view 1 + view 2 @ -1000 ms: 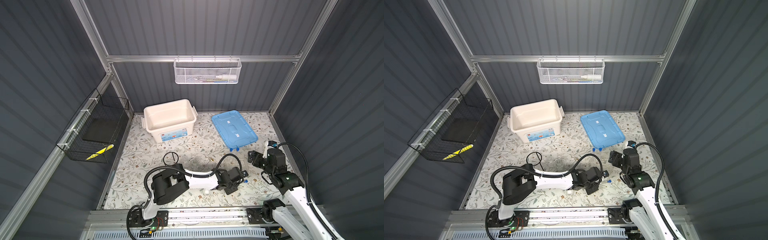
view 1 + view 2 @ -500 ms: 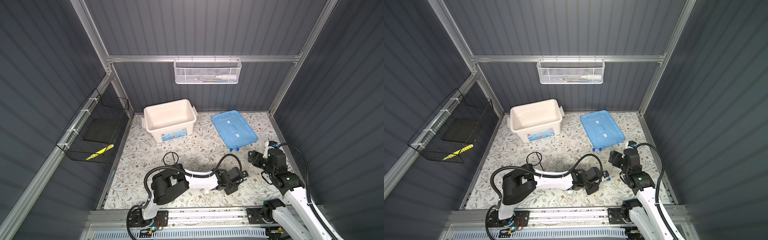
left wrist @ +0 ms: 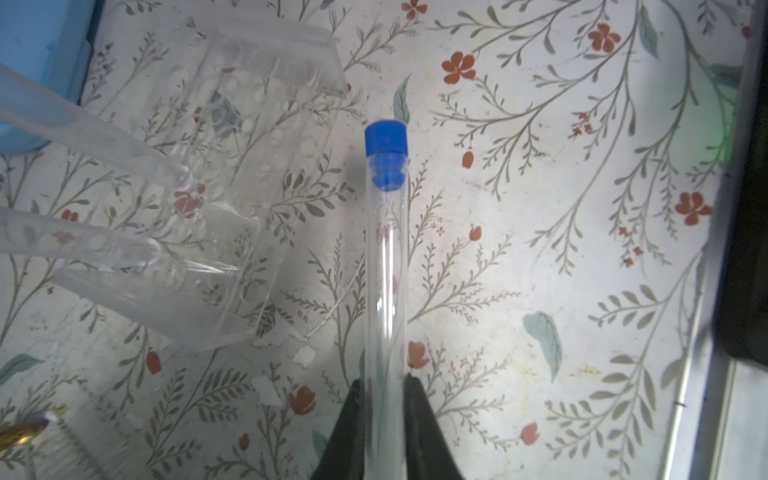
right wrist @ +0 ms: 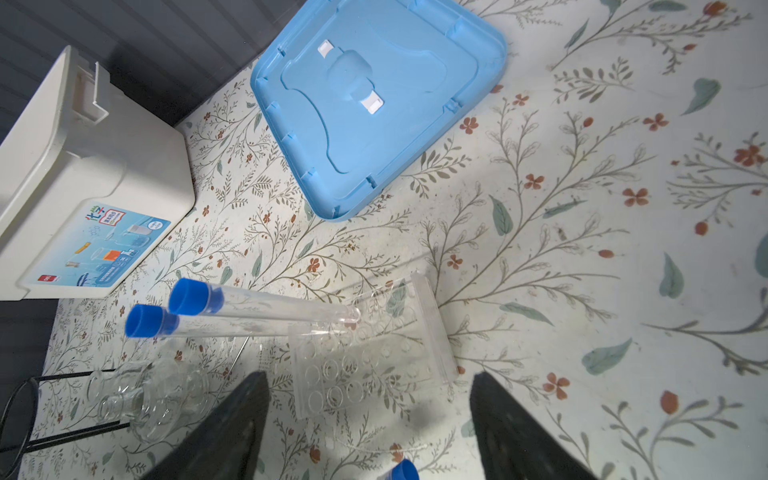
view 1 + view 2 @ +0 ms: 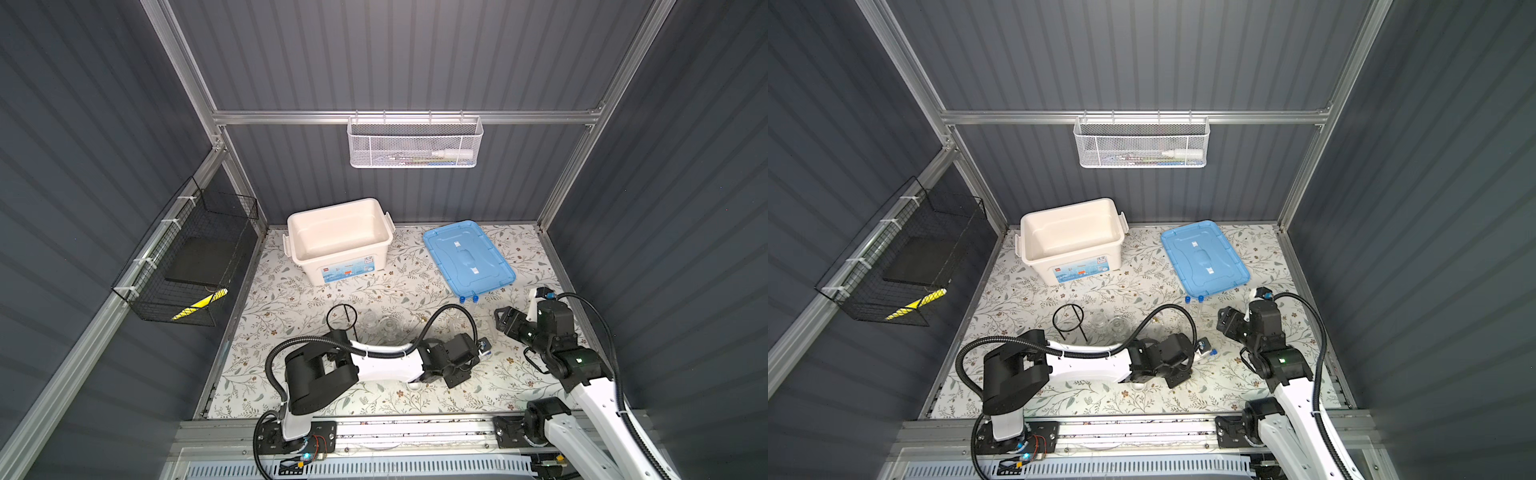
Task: Organize the chemistry lab equipment
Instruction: 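Lift the tube upright with the left gripper while the right gripper approaches, then grasp the tube's blue cap with the right gripper and open the left gripper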
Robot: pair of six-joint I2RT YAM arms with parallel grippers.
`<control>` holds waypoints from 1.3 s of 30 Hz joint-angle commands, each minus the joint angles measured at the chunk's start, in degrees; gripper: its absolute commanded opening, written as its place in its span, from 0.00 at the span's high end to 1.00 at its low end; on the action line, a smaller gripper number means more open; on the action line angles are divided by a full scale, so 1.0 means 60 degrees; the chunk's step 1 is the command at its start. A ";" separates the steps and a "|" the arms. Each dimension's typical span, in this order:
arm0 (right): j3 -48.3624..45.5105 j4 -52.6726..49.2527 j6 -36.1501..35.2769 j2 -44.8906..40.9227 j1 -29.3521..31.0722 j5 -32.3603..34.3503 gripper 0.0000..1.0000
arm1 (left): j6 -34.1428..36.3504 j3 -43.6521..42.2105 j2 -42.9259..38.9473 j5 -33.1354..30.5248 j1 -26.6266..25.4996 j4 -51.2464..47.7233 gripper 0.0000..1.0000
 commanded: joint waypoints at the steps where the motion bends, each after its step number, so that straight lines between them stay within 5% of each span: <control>1: 0.0196 -0.0572 0.0300 -0.0050 -0.0227 -0.0762 0.23 | 0.0183 -0.0227 -0.0422 -0.0093 -0.0041 0.0311 0.85; 15: -0.0191 -0.0157 0.0886 0.0946 -0.0771 -0.3405 0.31 | 0.0398 -0.0922 -0.1029 -0.0903 -0.0041 0.1360 0.84; 39: -0.0832 0.0701 0.1854 0.1943 -0.0800 -0.4249 0.49 | 0.0431 -0.1107 -0.1093 -0.1471 -0.0038 0.1998 0.83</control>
